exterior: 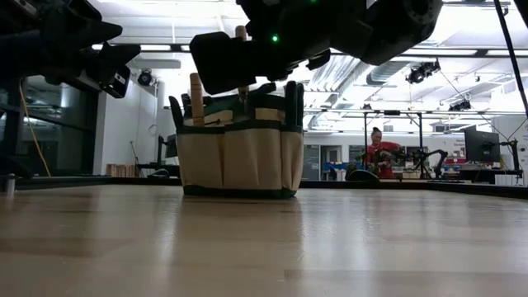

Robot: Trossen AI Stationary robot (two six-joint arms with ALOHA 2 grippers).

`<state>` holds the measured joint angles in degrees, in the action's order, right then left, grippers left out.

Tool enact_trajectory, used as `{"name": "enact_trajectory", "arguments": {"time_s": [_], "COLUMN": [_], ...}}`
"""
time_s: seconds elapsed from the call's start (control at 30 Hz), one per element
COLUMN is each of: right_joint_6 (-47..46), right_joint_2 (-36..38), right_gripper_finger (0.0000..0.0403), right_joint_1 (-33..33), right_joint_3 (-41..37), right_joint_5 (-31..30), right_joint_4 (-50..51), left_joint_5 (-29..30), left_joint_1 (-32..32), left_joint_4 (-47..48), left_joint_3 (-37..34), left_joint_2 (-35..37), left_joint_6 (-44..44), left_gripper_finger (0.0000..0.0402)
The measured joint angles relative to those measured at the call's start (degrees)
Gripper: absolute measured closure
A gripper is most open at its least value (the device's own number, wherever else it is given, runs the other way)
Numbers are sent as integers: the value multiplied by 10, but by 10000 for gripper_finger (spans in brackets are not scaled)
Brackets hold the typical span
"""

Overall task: Pick & Place Garden tools in Gardening bag
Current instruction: Put the light brown trowel into the light brown gardening bag, then return to Home Position

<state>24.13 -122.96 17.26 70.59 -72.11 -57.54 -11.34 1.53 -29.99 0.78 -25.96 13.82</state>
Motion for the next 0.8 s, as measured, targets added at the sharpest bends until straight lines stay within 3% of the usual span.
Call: {"name": "enact_trajectory", "arguments": {"time_s": [0.23,0.6,0.8], "right_joint_6": [-3,-1,31], "right_joint_2": [2,41,81], "right_gripper_finger": [280,190,186], "right_joint_1": [0,8,26], "right_joint_3": [0,0,0], "right_joint_5": [2,-4,-39], "right_joint_4": [-4,-2,-1], "left_joint_5": [0,0,2], "left_joint_1": [0,0,0], "left_joint_4": [0,1,-1], "left_joint_3": [0,0,0], "left_joint_2": [0,0,1], "left_joint_6": [0,0,0], "left_gripper_finger": [245,245,245]}}
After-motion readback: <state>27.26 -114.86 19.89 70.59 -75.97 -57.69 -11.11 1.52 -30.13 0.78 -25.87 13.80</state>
